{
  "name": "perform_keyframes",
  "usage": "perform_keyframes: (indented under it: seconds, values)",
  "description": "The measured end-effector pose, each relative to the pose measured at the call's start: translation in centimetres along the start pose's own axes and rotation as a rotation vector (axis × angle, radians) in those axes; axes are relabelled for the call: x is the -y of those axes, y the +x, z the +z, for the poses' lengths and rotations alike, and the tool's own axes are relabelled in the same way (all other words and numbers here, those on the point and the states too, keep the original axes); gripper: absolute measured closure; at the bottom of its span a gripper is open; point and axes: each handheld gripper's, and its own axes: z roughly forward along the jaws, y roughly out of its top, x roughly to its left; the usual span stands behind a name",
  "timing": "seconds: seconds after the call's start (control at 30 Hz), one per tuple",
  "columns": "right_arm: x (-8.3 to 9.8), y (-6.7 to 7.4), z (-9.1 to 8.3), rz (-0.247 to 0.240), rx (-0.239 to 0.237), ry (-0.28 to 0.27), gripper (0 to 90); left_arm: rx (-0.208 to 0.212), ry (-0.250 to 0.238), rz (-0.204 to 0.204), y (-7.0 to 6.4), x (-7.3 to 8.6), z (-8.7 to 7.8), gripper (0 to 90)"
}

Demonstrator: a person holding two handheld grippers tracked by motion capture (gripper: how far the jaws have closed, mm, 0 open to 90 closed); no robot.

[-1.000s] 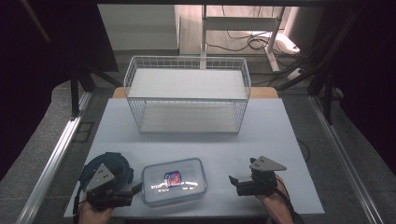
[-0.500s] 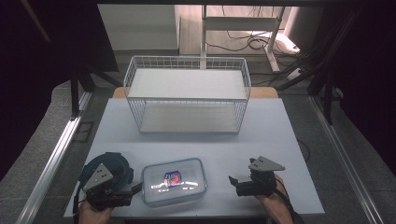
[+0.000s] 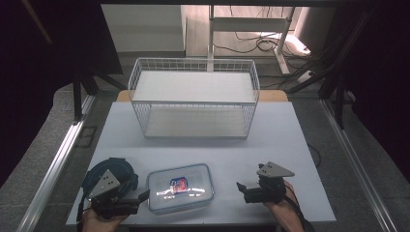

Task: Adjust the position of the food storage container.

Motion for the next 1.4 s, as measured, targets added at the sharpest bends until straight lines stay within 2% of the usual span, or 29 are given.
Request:
perform_keyframes:
  seconds: [0.1, 0.23, 0.27, 0.3, 0.33, 0.37, 0.4, 0.43, 0.47, 0.5, 0.6, 0.67, 0.73, 0.9, 1.07, 1.1, 1.13, 1.33, 1.4]
  values:
    - [0.0, 0.0, 0.0, 0.000, 0.002, 0.003, 0.0, -0.002, 0.009, 0.002, -0.1, 0.1, -0.2, 18.2]
    - [0.0, -0.1, 0.0, -0.003, 0.004, 0.011, 0.0, -0.027, 0.008, -0.006, -0.5, 0.5, -1.3, 45.6]
    - [0.1, -0.1, 0.0, -0.001, 0.005, 0.011, 0.0, -0.037, 0.020, -0.014, -0.5, 0.7, -1.5, 45.6]
    - [0.1, -0.1, 0.0, 0.002, 0.005, 0.014, 0.0, -0.044, 0.028, -0.020, -0.6, 0.9, -1.6, 54.6]
    - [0.1, -0.1, 0.1, -0.002, 0.006, 0.017, 0.0, -0.055, 0.052, -0.030, -0.5, 1.2, -1.6, 67.5]
    - [0.1, -0.1, 0.1, -0.002, 0.006, 0.017, 0.0, -0.055, 0.052, -0.030, -0.5, 1.2, -1.6, 73.4]
    - [0.1, 0.0, 0.1, -0.006, 0.006, 0.018, 0.0, -0.060, 0.082, -0.040, -0.5, 1.6, -1.3, 79.8]
    - [0.1, 0.0, 0.1, -0.006, 0.006, 0.018, 0.0, -0.060, 0.082, -0.040, -0.5, 1.6, -1.3, 84.8]
    - [0.0, 0.0, 0.1, -0.008, 0.007, 0.018, 0.0, -0.066, 0.098, -0.043, -0.5, 1.8, -1.1, 84.8]
    - [0.0, 0.0, 0.1, -0.009, 0.007, 0.019, 0.0, -0.073, 0.113, -0.043, -0.4, 1.9, -0.9, 88.7]
    - [0.1, 0.0, 0.1, -0.009, 0.006, 0.024, 0.0, -0.118, 0.155, -0.039, -0.2, 2.2, -0.4, 90.0]
    - [0.1, 0.0, 0.1, -0.009, 0.005, 0.023, 0.0, -0.096, 0.161, -0.057, 0.1, 2.4, -0.3, 90.0]
    - [0.1, -0.1, 0.1, -0.009, 0.005, 0.022, 0.0, -0.113, 0.172, -0.028, 0.0, 2.4, -0.1, 90.0]
    - [0.1, -0.1, 0.1, -0.010, 0.003, 0.022, 0.0, -0.117, 0.165, -0.038, 0.8, 2.3, -0.3, 90.0]
    - [0.1, -0.1, 0.2, -0.009, 0.002, 0.025, 0.0, -0.152, 0.156, -0.064, 3.0, 2.3, -0.6, 90.0]
    - [0.1, -0.1, 0.2, -0.009, 0.002, 0.025, 0.0, -0.152, 0.156, -0.064, 3.0, 2.3, -0.6, 90.0]
    - [0.1, -0.1, 0.2, -0.009, 0.003, 0.026, 0.0, -0.156, 0.152, -0.077, 3.6, 2.3, -0.6, 90.0]
    - [0.1, -0.1, 0.2, -0.009, 0.003, 0.028, 0.0, -0.170, 0.154, -0.079, 3.8, 2.2, -0.5, 90.0]
    - [0.1, -0.2, 0.2, -0.008, 0.005, 0.026, 0.0, -0.162, 0.148, -0.086, 3.7, 2.3, -0.6, 90.0]
